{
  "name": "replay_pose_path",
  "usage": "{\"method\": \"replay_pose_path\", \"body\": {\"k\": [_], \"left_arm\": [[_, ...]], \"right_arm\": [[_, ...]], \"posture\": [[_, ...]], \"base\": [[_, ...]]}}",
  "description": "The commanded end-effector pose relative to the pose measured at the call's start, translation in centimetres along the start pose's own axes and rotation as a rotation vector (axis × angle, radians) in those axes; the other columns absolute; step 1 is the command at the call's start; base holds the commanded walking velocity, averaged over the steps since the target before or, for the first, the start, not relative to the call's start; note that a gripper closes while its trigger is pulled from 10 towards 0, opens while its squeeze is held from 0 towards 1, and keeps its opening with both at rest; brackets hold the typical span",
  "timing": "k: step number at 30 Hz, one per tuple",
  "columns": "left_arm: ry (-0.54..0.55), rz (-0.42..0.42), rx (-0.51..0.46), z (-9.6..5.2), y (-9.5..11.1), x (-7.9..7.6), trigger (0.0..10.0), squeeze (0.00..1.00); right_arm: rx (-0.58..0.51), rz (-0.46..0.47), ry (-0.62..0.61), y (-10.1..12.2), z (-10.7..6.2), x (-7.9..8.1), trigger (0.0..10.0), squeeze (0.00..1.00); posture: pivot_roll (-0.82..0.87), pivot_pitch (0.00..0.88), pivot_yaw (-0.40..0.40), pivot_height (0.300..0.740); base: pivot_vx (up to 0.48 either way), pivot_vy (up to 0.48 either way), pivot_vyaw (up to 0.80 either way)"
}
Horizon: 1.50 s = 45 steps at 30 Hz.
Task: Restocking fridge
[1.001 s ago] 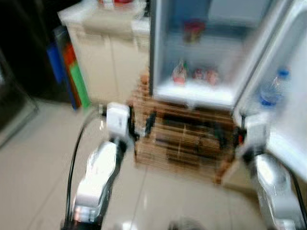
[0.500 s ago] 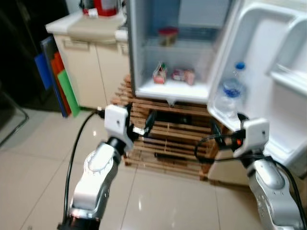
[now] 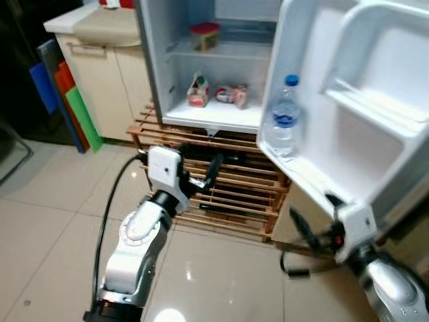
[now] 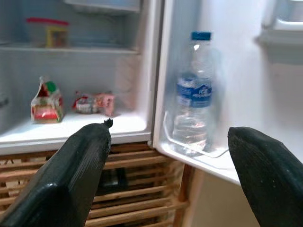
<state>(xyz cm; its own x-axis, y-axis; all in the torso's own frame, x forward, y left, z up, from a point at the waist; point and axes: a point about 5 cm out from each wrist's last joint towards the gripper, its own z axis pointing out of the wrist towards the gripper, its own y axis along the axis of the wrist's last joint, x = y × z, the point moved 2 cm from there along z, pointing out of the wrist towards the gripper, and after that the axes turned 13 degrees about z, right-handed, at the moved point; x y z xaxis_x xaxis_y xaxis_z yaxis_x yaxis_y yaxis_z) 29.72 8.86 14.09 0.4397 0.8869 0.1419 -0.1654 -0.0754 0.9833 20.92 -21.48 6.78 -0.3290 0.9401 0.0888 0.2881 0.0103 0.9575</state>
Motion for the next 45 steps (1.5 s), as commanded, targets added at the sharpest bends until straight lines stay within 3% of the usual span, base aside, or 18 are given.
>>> {"method": "replay_pose_path", "body": {"k": [1, 2, 4, 6, 8, 9, 11, 12, 13, 14, 18, 22, 30, 34, 35, 37, 42, 45], "left_arm": [[0.053, 0.007, 0.096, 0.0, -1.6, 1.6, 10.0, 0.00], [0.066, 0.014, 0.208, 0.1, -3.5, 2.4, 10.0, 0.00], [0.064, 0.030, 0.250, 0.1, -4.2, 2.6, 10.0, 0.00], [0.069, 0.020, 0.517, -0.8, -8.6, 3.8, 10.0, 0.00], [0.090, -0.036, 0.626, -1.5, -10.6, 4.5, 10.0, 0.00], [0.090, -0.036, 0.626, -1.5, -10.6, 4.5, 10.0, 0.00], [0.082, -0.056, 0.653, -1.7, -11.2, 4.5, 10.0, 0.00], [0.042, -0.031, 0.719, -2.4, -12.5, 4.0, 10.0, 0.00], [0.042, -0.031, 0.719, -2.4, -12.5, 4.0, 10.0, 0.00], [-0.031, 0.012, 0.786, -3.3, -13.9, 3.3, 10.0, 0.00], [-0.071, 0.074, 0.895, -5.1, -15.9, 4.2, 10.0, 0.00], [-0.049, 0.113, 0.983, -6.8, -17.1, 5.4, 10.0, 0.00], [-0.151, 0.143, 1.087, -9.6, -19.1, 4.3, 10.0, 0.00], [-0.183, 0.146, 1.148, -11.3, -20.2, 3.8, 10.0, 0.00], [-0.204, 0.148, 1.175, -12.1, -20.6, 3.7, 10.0, 0.00], [-0.215, 0.146, 1.186, -12.5, -20.7, 3.6, 10.0, 0.00], [-0.312, 0.146, 1.303, -16.2, -22.2, 2.2, 10.0, 0.00], [-0.315, 0.109, 1.361, -18.2, -22.9, 1.2, 10.0, 0.00]], "right_arm": [[0.102, 0.027, 0.013, -1.6, -0.5, -0.6, 10.0, 0.00], [0.235, 0.017, 0.018, -3.7, -1.3, -1.4, 10.0, 0.00], [0.277, 0.003, 0.019, -4.4, -1.5, -1.6, 10.0, 0.00], [0.456, -0.184, -0.116, -6.7, -2.3, -5.1, 10.0, 0.00], [0.504, -0.375, -0.265, -6.0, -2.1, -8.3, 10.0, 0.00], [0.504, -0.375, -0.265, -6.0, -2.1, -8.3, 10.0, 0.00], [0.469, -0.359, -0.385, -4.6, -1.8, -10.4, 10.0, 0.00], [0.430, -0.374, -0.553, -2.1, -1.8, -13.6, 10.0, 0.00], [0.430, -0.374, -0.553, -2.1, -1.8, -13.6, 10.0, 0.00], [0.405, -0.407, -0.681, 0.0, -2.0, -16.0, 10.0, 0.00], [0.332, -0.436, -0.846, 3.0, -2.2, -18.5, 10.0, 0.00], [0.242, -0.458, -0.923, 5.9, -1.7, -19.4, 10.0, 0.00], [0.153, -0.395, -0.867, 6.8, 0.3, -18.5, 10.0, 0.00], [0.098, -0.335, -0.766, 6.9, 1.9, -16.7, 10.0, 0.00], [0.065, -0.286, -0.666, 7.1, 2.8, -15.2, 10.0, 0.00], [0.052, -0.266, -0.614, 7.1, 3.3, -14.4, 10.0, 0.00], [-0.080, -0.145, -0.218, 9.3, 5.0, -7.6, 10.0, 0.00], [-0.143, -0.010, 0.102, 11.6, 4.5, -1.6, 10.0, 0.00]], "posture": [[-0.19, 0.000, 0.028, 0.740], [-0.20, 0.000, 0.030, 0.740], [-0.20, 0.000, 0.032, 0.740], [-0.20, 0.000, 0.033, 0.740], [-0.21, 0.000, 0.037, 0.740], [-0.21, 0.000, 0.037, 0.740], [-0.21, 0.000, 0.042, 0.740], [-0.21, 0.000, 0.042, 0.740], [-0.21, 0.000, 0.042, 0.740], [-0.21, 0.000, 0.043, 0.740], [-0.20, 0.000, 0.040, 0.740], [-0.20, 0.000, 0.043, 0.740], [-0.20, 0.000, 0.048, 0.740], [-0.20, 0.000, 0.050, 0.740], [-0.21, 0.000, 0.054, 0.740], [-0.21, 0.000, 0.054, 0.740], [-0.22, 0.000, 0.070, 0.740], [-0.23, 0.000, 0.075, 0.740]], "base": [[0.000, 0.000, 0.00], [0.000, 0.000, 0.00], [0.000, 0.000, 0.00], [0.000, 0.000, 0.00], [0.000, 0.000, 0.00], [0.000, 0.000, 0.00], [0.000, 0.000, 0.00], [0.000, 0.000, 0.00], [0.000, 0.000, 0.00], [0.000, 0.000, 0.00], [0.000, 0.000, 0.00], [0.000, 0.000, 0.00], [0.000, 0.000, 0.00], [0.000, 0.000, 0.00], [0.000, 0.000, 0.00], [0.000, 0.000, 0.00], [0.000, 0.000, 0.00], [0.000, 0.000, 0.00]]}}
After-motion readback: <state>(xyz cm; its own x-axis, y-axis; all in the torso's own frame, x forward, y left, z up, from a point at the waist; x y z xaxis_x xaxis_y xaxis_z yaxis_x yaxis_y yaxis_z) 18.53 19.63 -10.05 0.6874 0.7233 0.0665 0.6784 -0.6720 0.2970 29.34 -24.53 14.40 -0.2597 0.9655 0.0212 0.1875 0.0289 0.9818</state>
